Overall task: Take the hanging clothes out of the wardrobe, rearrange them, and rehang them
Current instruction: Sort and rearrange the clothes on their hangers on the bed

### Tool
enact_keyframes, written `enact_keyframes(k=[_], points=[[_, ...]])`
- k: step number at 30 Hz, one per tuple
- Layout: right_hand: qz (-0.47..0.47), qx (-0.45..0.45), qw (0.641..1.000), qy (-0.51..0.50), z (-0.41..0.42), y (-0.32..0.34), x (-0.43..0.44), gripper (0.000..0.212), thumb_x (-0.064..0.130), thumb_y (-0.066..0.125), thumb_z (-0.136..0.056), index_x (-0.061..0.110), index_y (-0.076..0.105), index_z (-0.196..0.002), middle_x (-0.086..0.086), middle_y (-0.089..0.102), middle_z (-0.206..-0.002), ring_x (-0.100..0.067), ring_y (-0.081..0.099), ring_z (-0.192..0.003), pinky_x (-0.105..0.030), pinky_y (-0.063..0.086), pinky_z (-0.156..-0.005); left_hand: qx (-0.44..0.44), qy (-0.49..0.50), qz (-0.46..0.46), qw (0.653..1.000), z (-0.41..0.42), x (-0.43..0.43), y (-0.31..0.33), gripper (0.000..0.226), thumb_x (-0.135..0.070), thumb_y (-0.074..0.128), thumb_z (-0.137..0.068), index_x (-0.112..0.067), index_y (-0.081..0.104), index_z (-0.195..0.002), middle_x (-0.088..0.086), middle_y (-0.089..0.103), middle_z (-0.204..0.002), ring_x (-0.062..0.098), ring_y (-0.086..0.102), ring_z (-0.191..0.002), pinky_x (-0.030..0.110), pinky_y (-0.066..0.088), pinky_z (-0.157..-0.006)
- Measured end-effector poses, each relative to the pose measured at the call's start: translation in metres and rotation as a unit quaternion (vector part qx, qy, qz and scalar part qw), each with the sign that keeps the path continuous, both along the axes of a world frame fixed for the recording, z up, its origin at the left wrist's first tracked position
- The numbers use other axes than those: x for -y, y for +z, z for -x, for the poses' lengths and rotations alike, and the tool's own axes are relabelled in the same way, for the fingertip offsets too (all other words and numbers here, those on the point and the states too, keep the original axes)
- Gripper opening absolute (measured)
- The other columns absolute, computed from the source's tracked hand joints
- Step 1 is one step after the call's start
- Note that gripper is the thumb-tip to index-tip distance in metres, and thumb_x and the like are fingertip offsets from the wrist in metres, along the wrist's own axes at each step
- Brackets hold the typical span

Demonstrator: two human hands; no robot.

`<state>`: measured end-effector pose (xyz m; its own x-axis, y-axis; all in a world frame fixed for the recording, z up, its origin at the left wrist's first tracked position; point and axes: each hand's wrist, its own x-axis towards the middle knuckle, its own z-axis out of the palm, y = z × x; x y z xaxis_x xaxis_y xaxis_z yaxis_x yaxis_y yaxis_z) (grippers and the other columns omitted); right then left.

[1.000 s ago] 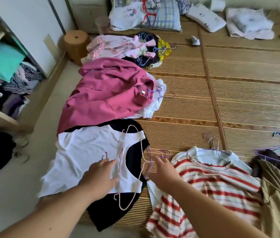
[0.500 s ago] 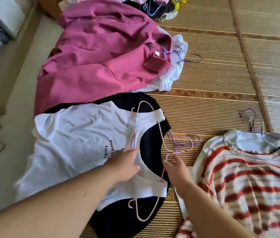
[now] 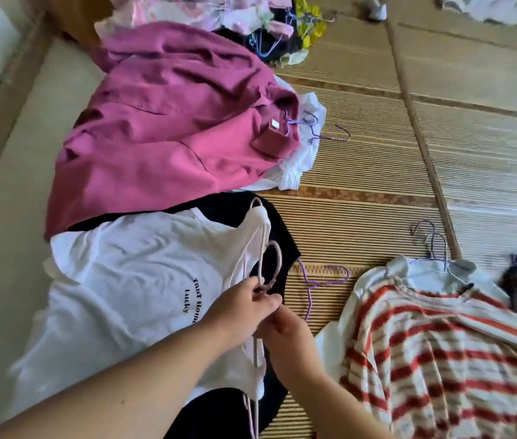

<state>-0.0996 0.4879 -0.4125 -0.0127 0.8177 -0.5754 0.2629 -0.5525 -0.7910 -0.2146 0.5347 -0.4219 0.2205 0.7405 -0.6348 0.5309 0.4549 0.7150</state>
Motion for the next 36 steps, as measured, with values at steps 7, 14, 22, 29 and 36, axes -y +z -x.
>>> enact_keyframes(k=[7, 14, 22, 29, 36], points=[[0.065, -0.043, 0.996, 0.054, -0.003, 0.017, -0.008, 0.033, -0.004, 0.059, -0.084, 0.027, 0.072, -0.088, 0.009, 0.074, -0.086, -0.004, 0.066, -0.083, -0.016, 0.051, -0.08, 0.007, 0.111, 0.031, 0.993, 0.012, -0.004, 0.021, 0.007, -0.023, 0.055, -0.091, -0.023, 0.058, -0.084, -0.01, 0.072, -0.089, 0.011, 0.063, -0.078, 0.028, 0.049, -0.077], [0.024, -0.08, 0.994, 0.064, 0.027, 0.072, -0.016, 0.025, -0.003, 0.062, -0.077, 0.01, 0.067, -0.097, -0.004, 0.07, -0.076, -0.009, 0.065, -0.071, -0.021, 0.053, -0.064, 0.071, 0.137, 0.042, 0.987, 0.026, -0.009, 0.084, 0.004, -0.025, 0.053, -0.092, -0.022, 0.055, -0.089, -0.005, 0.071, -0.101, 0.019, 0.063, -0.099, 0.043, 0.049, -0.093], [-0.087, -0.03, 0.995, 0.045, 0.094, 0.179, -0.024, 0.054, -0.005, 0.068, -0.073, 0.018, 0.055, -0.121, -0.017, 0.07, -0.098, -0.025, 0.068, -0.09, -0.036, 0.055, -0.08, 0.116, 0.086, -0.038, 0.989, 0.08, -0.02, 0.197, 0.008, -0.026, 0.054, -0.094, -0.02, 0.058, -0.09, -0.006, 0.069, -0.097, 0.015, 0.061, -0.095, 0.038, 0.046, -0.095], [-0.182, 0.163, 0.969, 0.032, 0.121, 0.277, -0.02, 0.016, 0.017, 0.055, -0.083, 0.032, 0.058, -0.088, 0.01, 0.065, -0.079, -0.004, 0.058, -0.071, -0.013, 0.039, -0.057, 0.125, 0.071, -0.125, 0.982, 0.131, -0.013, 0.287, 0.015, -0.027, 0.05, -0.097, -0.031, 0.056, -0.11, -0.006, 0.065, -0.113, 0.007, 0.062, -0.099, 0.01, 0.039, -0.058], [-0.338, 0.273, 0.891, 0.131, 0.117, 0.358, -0.042, 0.01, 0.032, 0.062, -0.087, 0.031, 0.072, -0.09, 0.02, 0.054, -0.052, 0.007, 0.05, -0.051, -0.013, 0.037, -0.051, -0.033, 0.049, -0.302, 0.951, 0.183, -0.008, 0.365, 0.02, -0.032, 0.056, -0.093, -0.03, 0.056, -0.113, -0.016, 0.062, -0.095, -0.005, 0.058, -0.081, 0.007, 0.039, -0.063]])
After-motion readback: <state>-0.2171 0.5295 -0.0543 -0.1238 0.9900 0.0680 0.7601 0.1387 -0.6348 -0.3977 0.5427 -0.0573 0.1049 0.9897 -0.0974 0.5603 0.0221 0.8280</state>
